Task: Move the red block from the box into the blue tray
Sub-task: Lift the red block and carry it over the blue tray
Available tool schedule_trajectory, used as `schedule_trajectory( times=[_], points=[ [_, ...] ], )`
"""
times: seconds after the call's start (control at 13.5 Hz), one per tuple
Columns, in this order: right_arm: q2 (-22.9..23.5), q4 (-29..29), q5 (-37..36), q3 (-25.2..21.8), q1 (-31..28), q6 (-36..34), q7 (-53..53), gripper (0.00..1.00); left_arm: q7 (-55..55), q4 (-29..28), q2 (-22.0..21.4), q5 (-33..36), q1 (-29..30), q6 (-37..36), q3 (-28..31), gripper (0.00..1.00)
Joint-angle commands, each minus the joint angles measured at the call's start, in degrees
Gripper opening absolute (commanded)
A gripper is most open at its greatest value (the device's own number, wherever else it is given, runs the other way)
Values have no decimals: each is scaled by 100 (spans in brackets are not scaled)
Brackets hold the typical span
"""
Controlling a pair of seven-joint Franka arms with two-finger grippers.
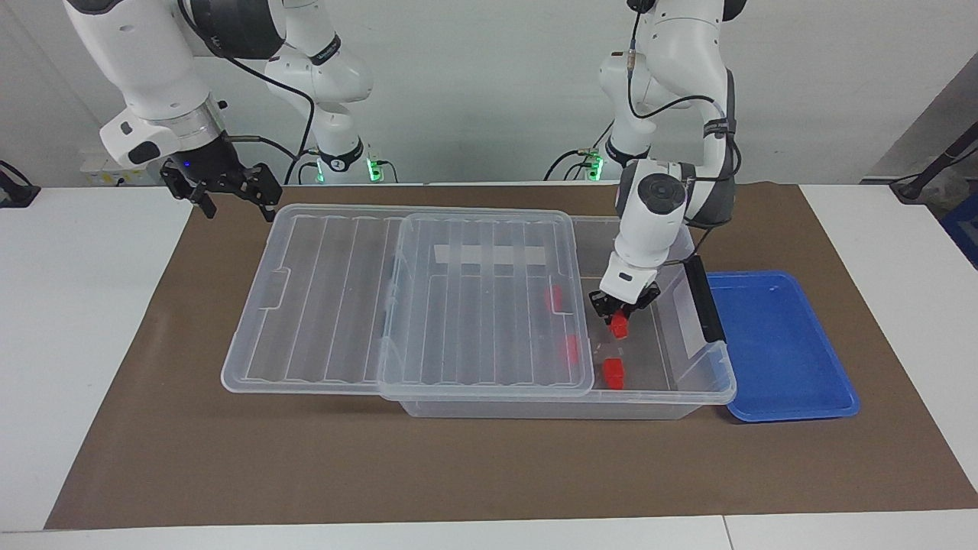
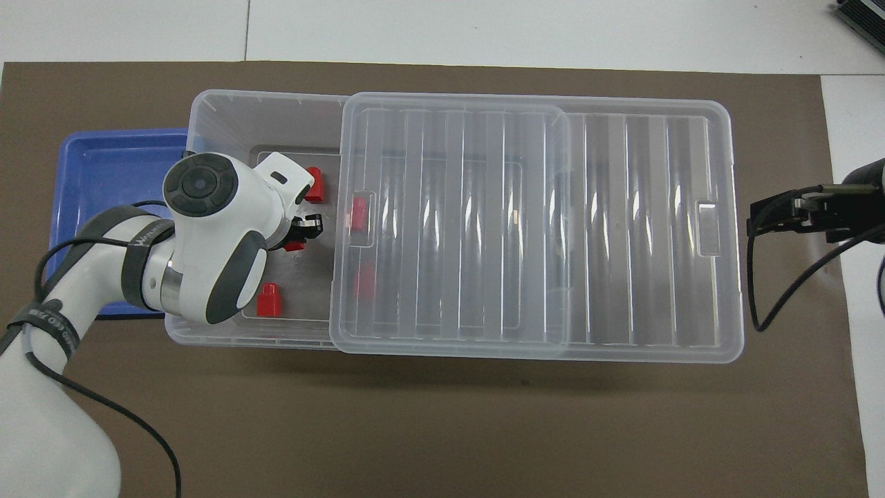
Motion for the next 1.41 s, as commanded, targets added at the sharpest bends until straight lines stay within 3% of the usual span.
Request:
schedule_trajectory(
  times=[0.0,0.37,0.59,0.82,1.34],
  points=[
    [-60,-74,61,44,-67,35,49,100,50,957,-38,127,164,-1266,-11,0],
    [-60,-83,61,44,-67,26,49,100,1241,1670,-425,74,795,-2673,24,0],
    [-60,-74,61,44,-67,35,49,100,2753,1812,-521,39,1629,-2887,24,0],
    [-60,-74,61,44,-67,35,49,100,3766,1244,-653,-14,2307,-1933,24,0],
    [-60,-83,61,44,-67,35,49,100,4093,-57,-654,-23,2651,-253,41,0]
  ],
)
